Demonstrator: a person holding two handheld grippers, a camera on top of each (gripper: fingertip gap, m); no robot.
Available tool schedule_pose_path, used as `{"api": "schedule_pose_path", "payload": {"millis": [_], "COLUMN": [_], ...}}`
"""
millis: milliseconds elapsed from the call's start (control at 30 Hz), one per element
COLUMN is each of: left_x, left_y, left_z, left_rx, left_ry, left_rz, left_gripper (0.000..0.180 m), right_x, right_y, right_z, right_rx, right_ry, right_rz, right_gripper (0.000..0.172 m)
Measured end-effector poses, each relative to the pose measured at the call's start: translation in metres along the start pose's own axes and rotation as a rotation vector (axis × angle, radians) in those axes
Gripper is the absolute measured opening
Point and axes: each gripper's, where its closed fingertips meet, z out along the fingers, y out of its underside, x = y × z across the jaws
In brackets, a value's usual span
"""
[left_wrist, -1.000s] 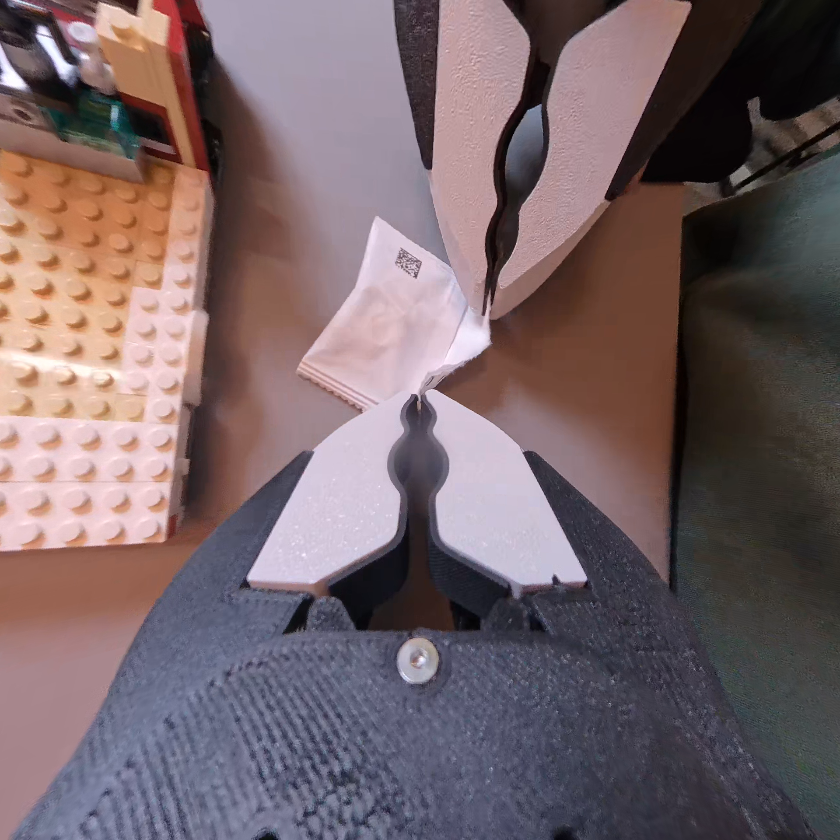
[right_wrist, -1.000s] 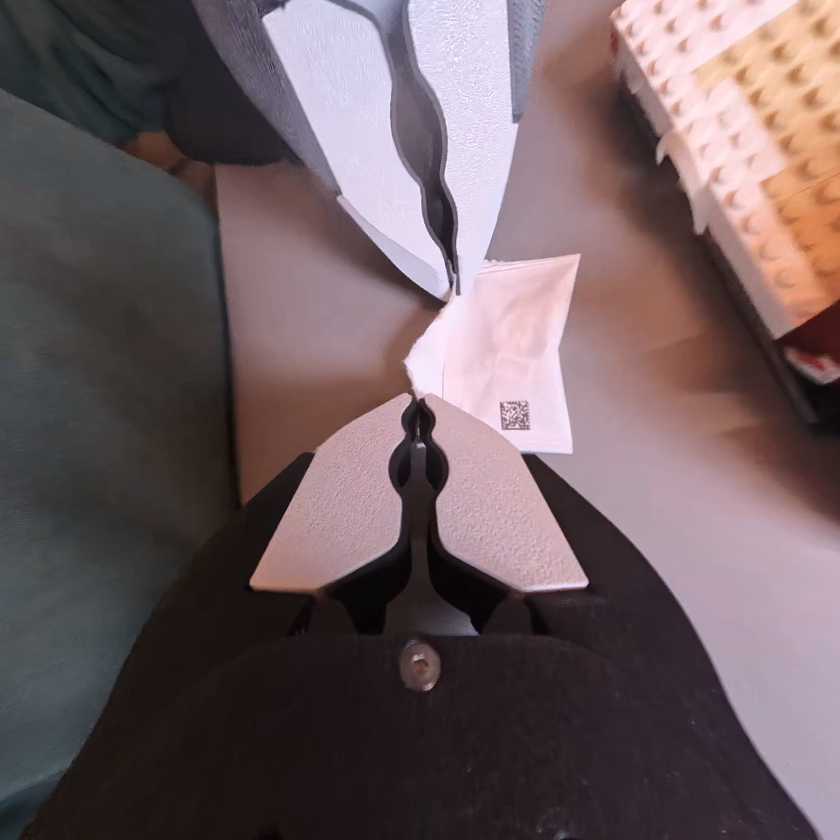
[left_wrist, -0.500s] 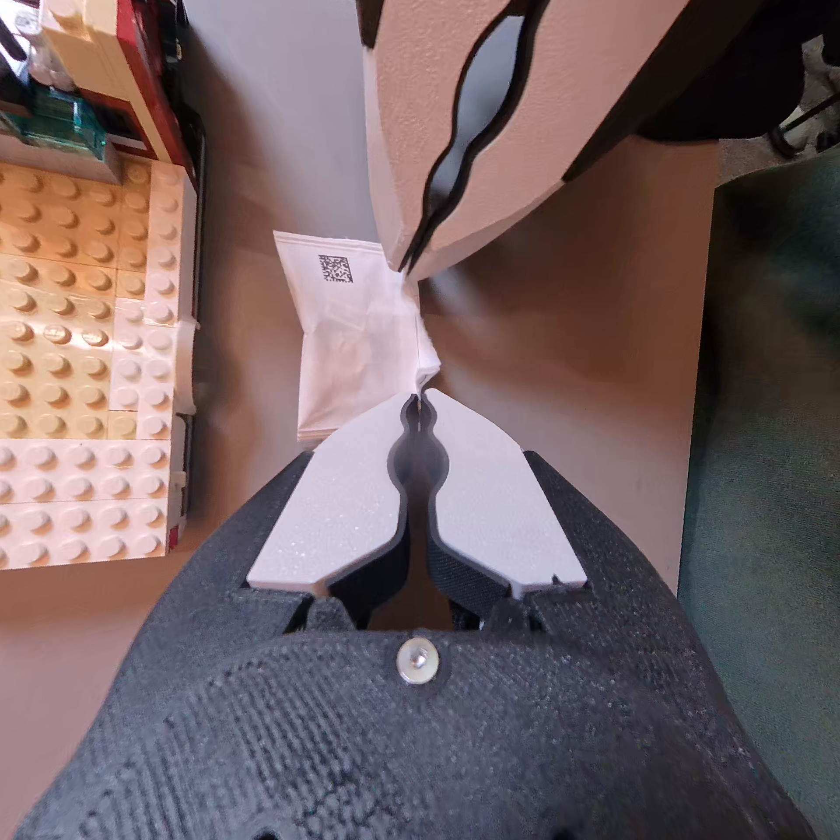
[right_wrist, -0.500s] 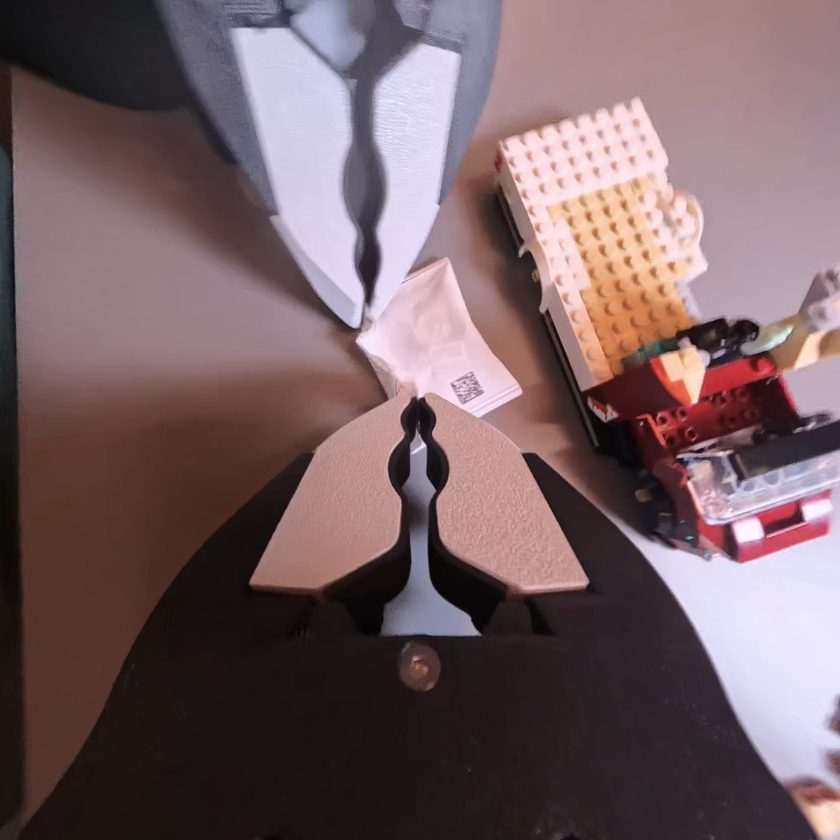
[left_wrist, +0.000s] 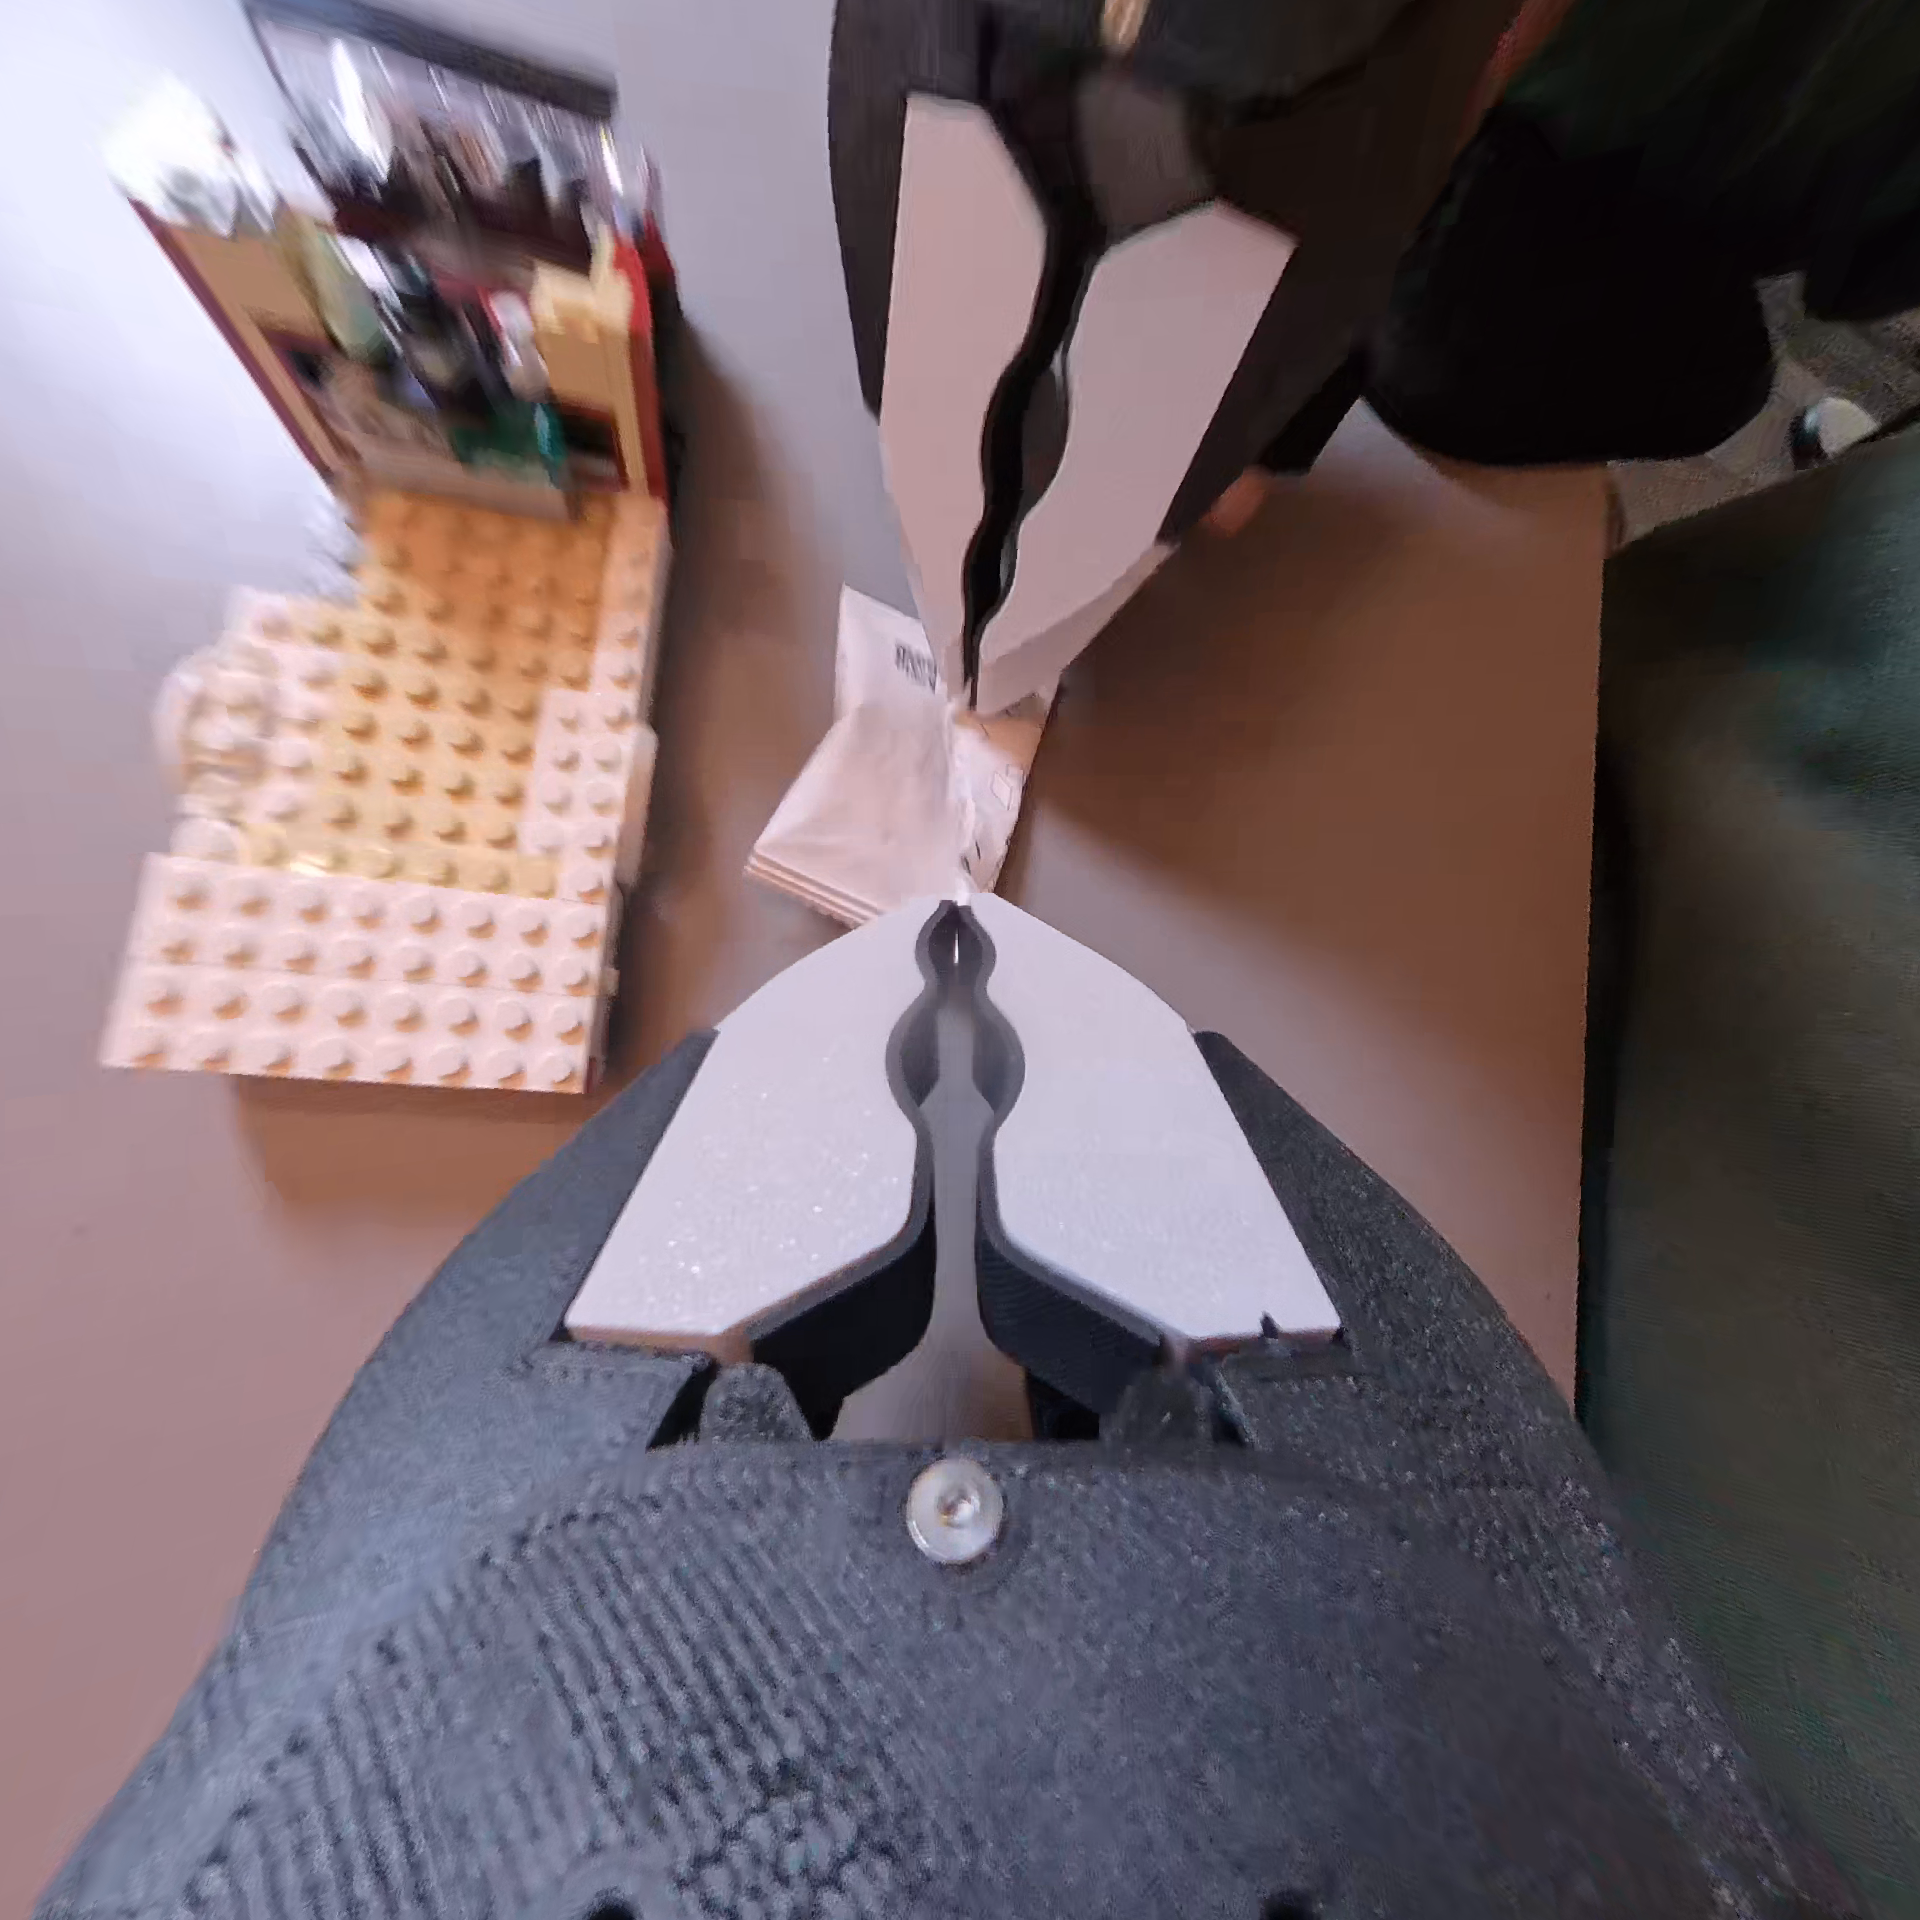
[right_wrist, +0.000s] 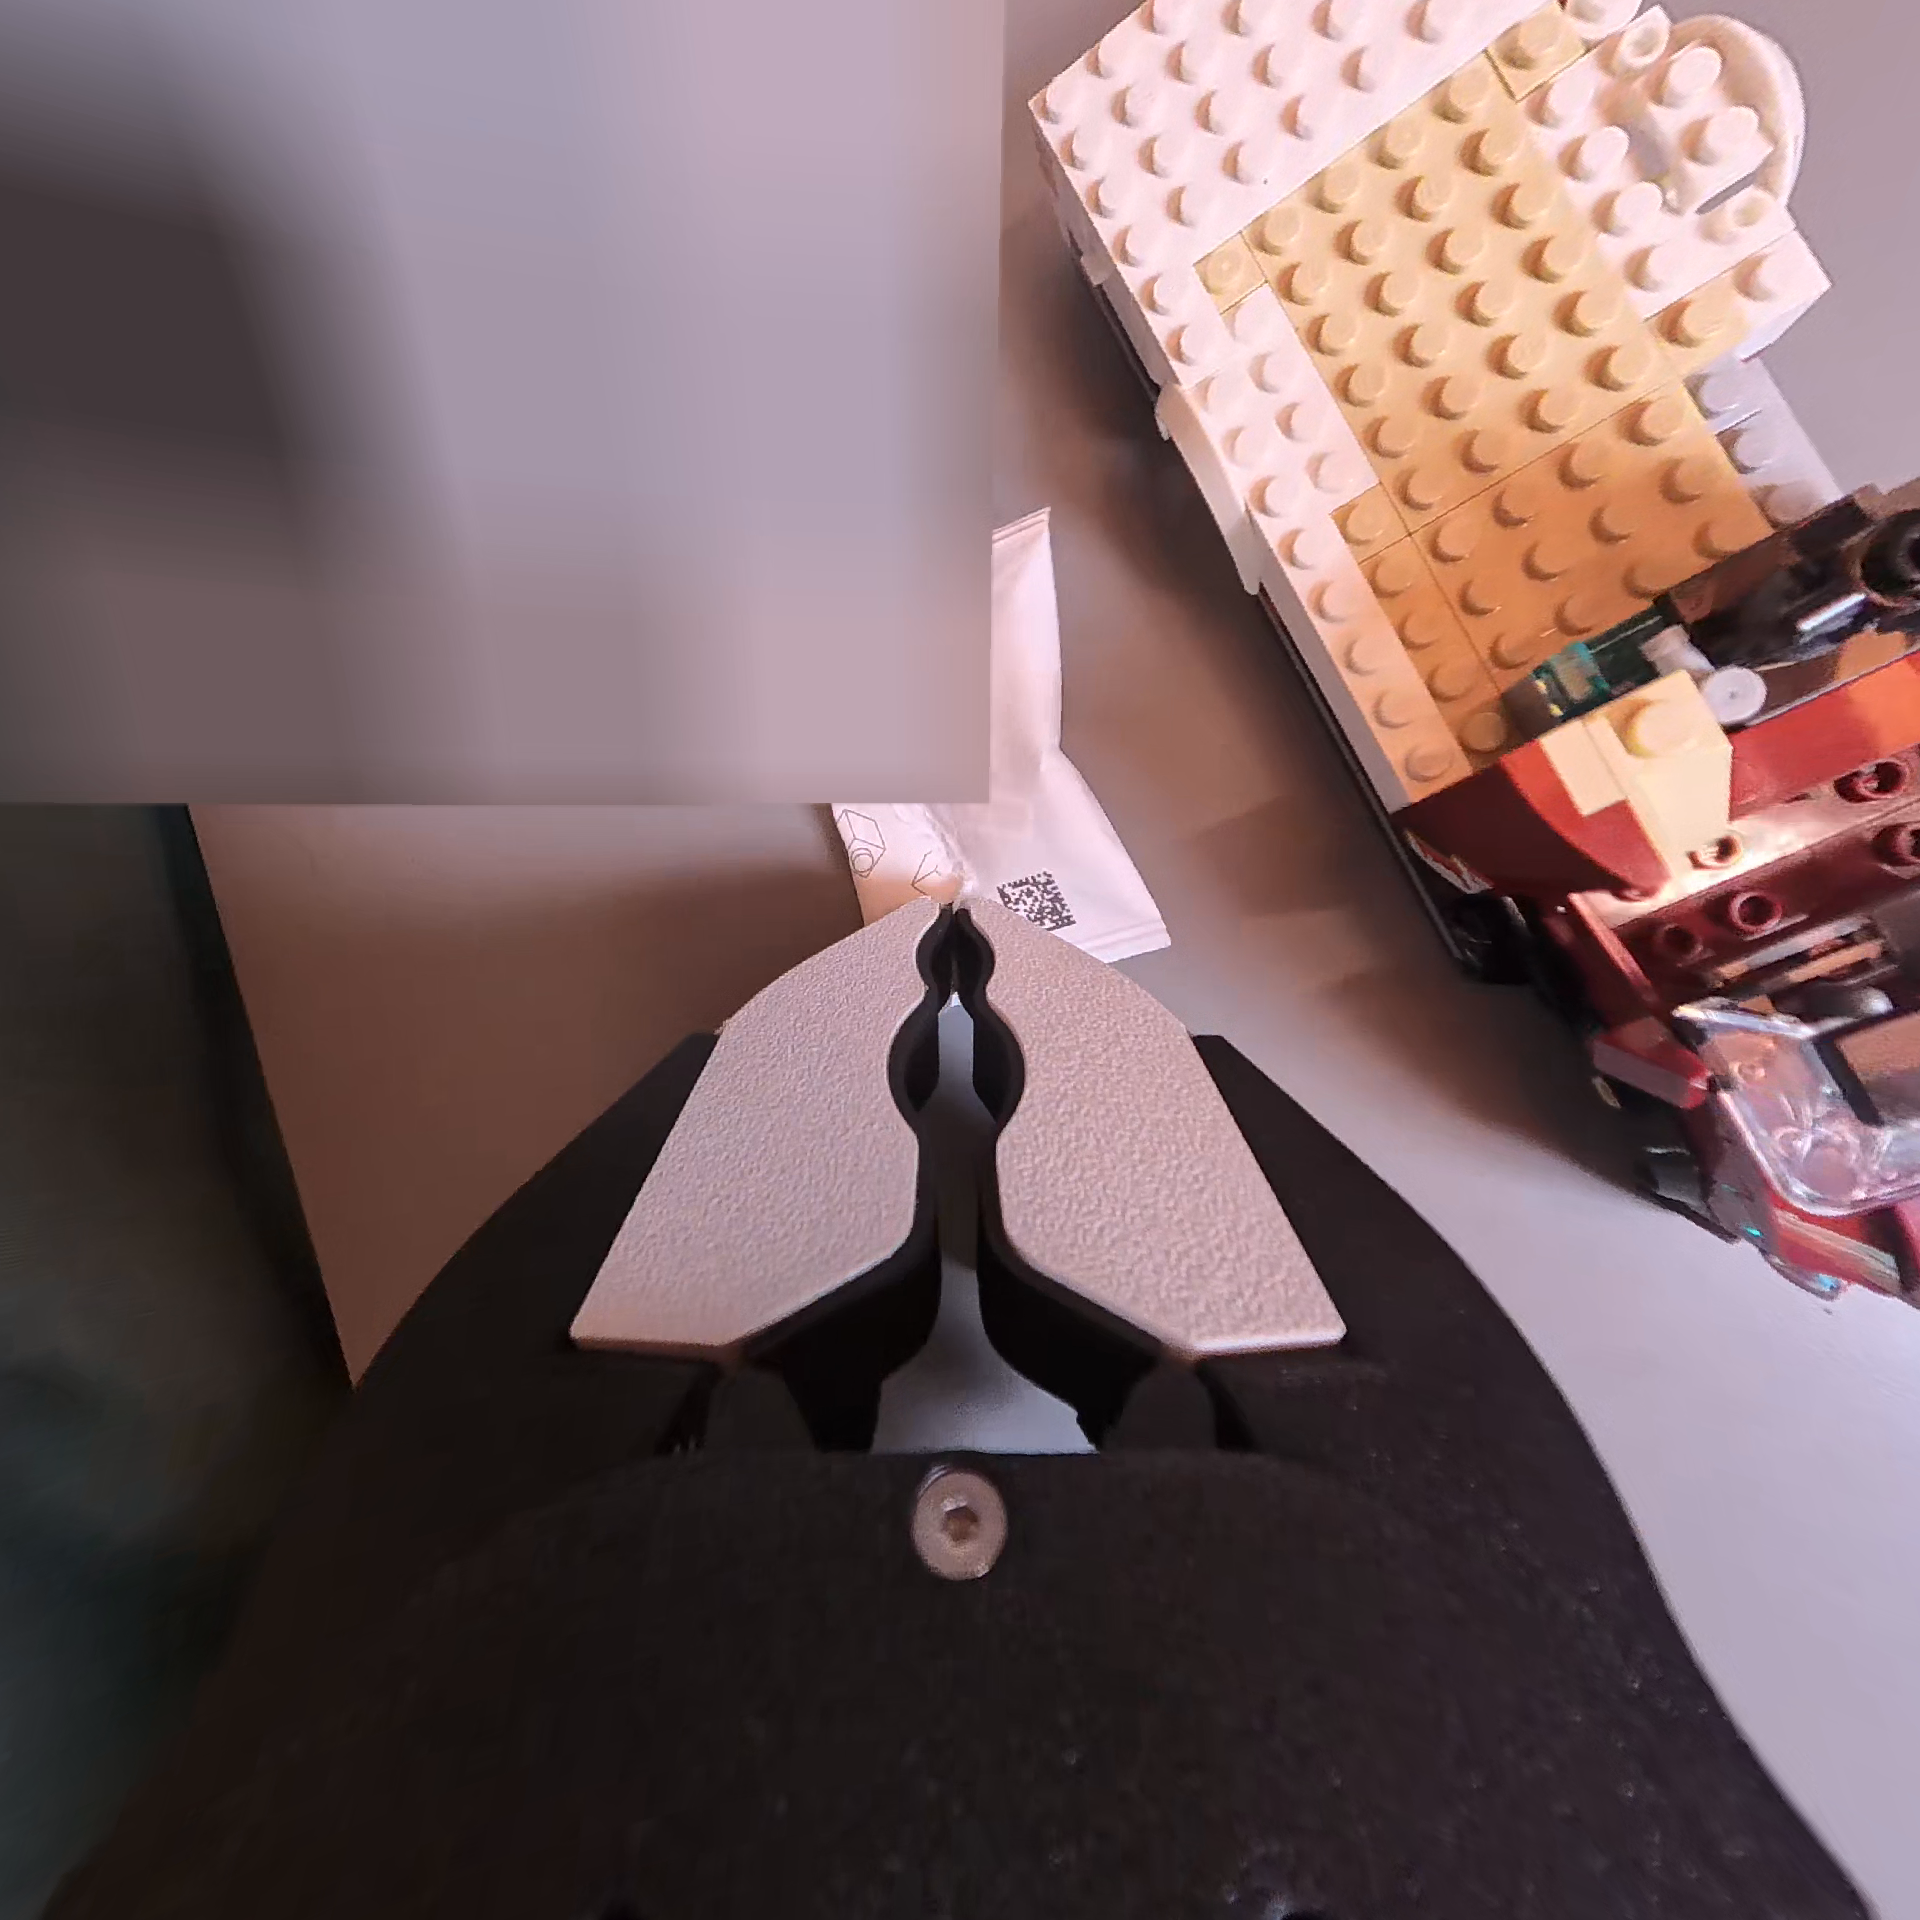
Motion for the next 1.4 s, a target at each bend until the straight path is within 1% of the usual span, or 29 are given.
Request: {"api": "schedule_pose_path", "payload": {"millis": [67, 100, 200, 300, 400, 533, 633, 733, 833, 900, 1033, 1133, 1200, 1300, 1400], "left_x": [0.012, 0.018, 0.015, 0.001, -0.004, -0.004, -0.004, -0.004, -0.004, -0.004, -0.004, -0.004, -0.004, -0.004, -0.004], "left_y": [-0.015, -0.017, -0.005, 0.013, 0.013, 0.014, 0.014, 0.014, 0.014, 0.014, 0.014, 0.014, 0.014, 0.014, 0.014], "left_z": [-0.013, -0.012, 0.013, 0.030, 0.031, 0.031, 0.031, 0.031, 0.031, 0.031, 0.031, 0.031, 0.031, 0.031, 0.031], "left_rx": [0.076, 0.078, -0.018, -0.125, -0.121, -0.103, -0.103, -0.101, -0.104, -0.106, -0.101, -0.100, -0.100, -0.099, -0.097], "left_ry": [0.002, 0.001, -0.084, -0.132, -0.139, -0.111, -0.123, -0.136, -0.133, -0.137, -0.137, -0.130, -0.133, -0.137, -0.143], "left_rz": [0.089, 0.130, 0.244, 0.255, 0.255, 0.223, 0.237, 0.242, 0.241, 0.243, 0.241, 0.235, 0.236, 0.236, 0.241], "left_gripper": [0.000, 0.000, 0.000, 0.000, 0.000, 0.001, 0.001, 0.000, 0.000, 0.000, 0.001, 0.000, 0.000, 0.000, 0.000], "right_x": [0.000, 0.000, 0.000, 0.000, 0.000, 0.000, -0.001, -0.022, -0.033, -0.033, -0.032, -0.053, -0.056, -0.033, -0.020], "right_y": [0.000, 0.000, 0.000, 0.000, 0.001, 0.001, -0.003, -0.021, -0.028, -0.035, -0.052, -0.054, -0.048, -0.036, -0.027], "right_z": [0.000, 0.000, 0.000, 0.000, 0.000, 0.000, -0.004, -0.020, -0.015, -0.012, -0.033, -0.040, -0.028, 0.003, 0.019], "right_rx": [0.008, 0.008, 0.004, 0.013, 0.023, 0.031, 0.072, 0.194, 0.182, 0.192, 0.253, 0.281, 0.242, 0.130, 0.065], "right_ry": [0.003, 0.004, 0.000, 0.001, 0.002, -0.001, 0.059, 0.101, 0.185, 0.228, 0.296, 0.258, 0.254, 0.312, 0.287], "right_rz": [0.007, 0.008, 0.008, 0.004, -0.004, -0.030, -0.148, -0.310, -0.445, -0.467, -0.466, -0.522, -0.515, -0.450, -0.383], "right_gripper": [0.001, 0.001, 0.001, 0.001, 0.001, 0.001, 0.001, 0.001, 0.000, 0.000, 0.000, 0.000, 0.000, 0.000, 0.000]}}
